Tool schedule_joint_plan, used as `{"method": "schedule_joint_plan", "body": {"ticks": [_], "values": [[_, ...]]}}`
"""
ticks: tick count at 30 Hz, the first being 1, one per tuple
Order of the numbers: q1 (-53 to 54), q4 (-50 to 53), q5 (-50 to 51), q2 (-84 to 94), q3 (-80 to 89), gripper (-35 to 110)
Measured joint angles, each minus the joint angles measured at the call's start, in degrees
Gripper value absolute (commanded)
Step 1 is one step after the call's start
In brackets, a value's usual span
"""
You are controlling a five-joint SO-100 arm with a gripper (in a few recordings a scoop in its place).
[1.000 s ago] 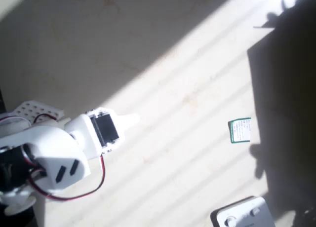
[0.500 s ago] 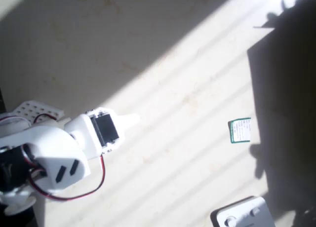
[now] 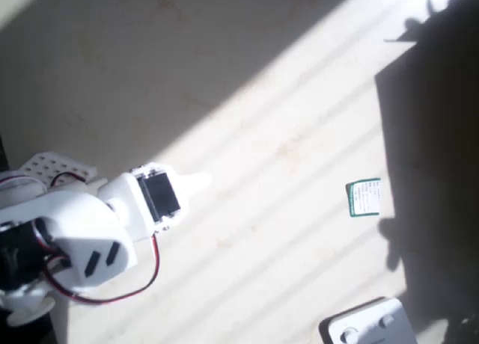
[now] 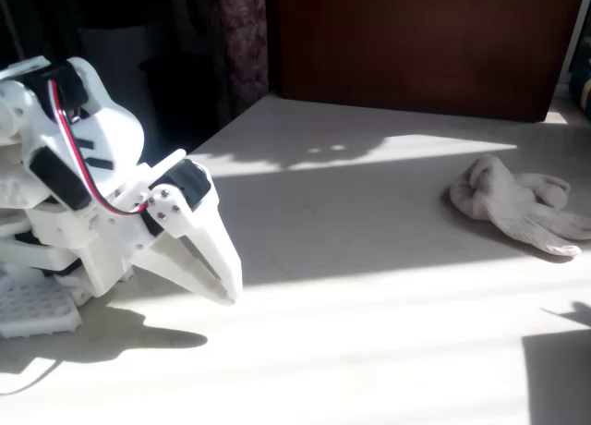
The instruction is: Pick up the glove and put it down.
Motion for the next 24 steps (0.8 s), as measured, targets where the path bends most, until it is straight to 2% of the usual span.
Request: {"method": "schedule_joint_plan", "body": {"ticks": [14, 20, 24], "values": [[0.1, 0.0, 0.0, -4.0, -4.2, 1], [0.1, -0.4, 0.0, -16.1, -16.0, 1], [0.1, -5.3, 0.0, -25.5, -26.5, 1]]}}
